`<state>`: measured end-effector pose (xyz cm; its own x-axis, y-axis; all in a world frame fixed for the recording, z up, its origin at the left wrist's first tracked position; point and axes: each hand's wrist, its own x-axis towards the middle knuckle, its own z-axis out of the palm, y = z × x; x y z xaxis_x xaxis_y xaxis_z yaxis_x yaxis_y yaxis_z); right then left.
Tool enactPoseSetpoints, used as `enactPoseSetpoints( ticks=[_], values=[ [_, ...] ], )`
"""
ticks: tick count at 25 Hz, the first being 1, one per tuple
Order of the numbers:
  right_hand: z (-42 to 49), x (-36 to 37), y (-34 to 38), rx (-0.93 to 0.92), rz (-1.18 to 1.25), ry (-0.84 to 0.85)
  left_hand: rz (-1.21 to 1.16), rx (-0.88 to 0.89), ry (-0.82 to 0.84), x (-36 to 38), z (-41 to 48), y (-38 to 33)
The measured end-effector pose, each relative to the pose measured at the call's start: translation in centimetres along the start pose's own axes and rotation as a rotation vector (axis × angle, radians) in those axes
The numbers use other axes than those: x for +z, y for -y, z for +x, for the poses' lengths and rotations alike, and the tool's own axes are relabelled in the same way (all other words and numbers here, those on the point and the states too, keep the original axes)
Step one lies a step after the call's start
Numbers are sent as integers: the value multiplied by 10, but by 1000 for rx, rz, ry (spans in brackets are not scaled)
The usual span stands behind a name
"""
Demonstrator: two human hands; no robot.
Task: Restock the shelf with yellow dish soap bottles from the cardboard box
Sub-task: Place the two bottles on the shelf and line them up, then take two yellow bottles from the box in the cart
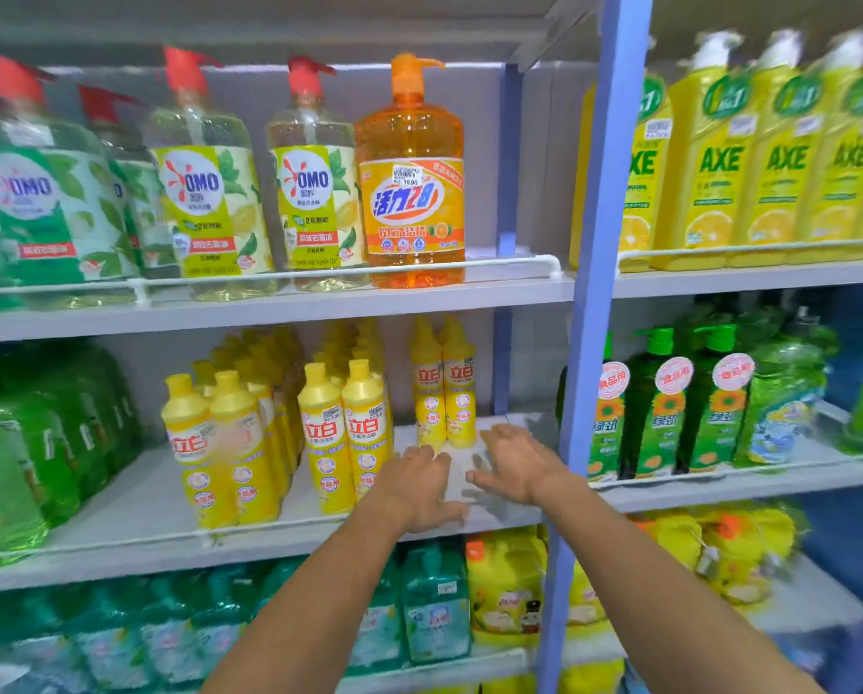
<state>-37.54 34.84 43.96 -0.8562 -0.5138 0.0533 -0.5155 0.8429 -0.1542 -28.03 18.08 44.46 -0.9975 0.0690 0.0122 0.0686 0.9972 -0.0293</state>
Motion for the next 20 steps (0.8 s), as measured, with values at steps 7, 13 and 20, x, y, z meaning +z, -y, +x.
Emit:
enactPoseSetpoints(
  ticks=[7,13,20],
  values=[
    [-117,21,114,-65,-82,-21,108,-27,-115,29,-168,48],
    [-165,97,228,-218,-79,79,11,-285,81,97,-297,103],
    [-196,231,261,-259,-37,296,-136,-384,272,211,-360,128]
  ],
)
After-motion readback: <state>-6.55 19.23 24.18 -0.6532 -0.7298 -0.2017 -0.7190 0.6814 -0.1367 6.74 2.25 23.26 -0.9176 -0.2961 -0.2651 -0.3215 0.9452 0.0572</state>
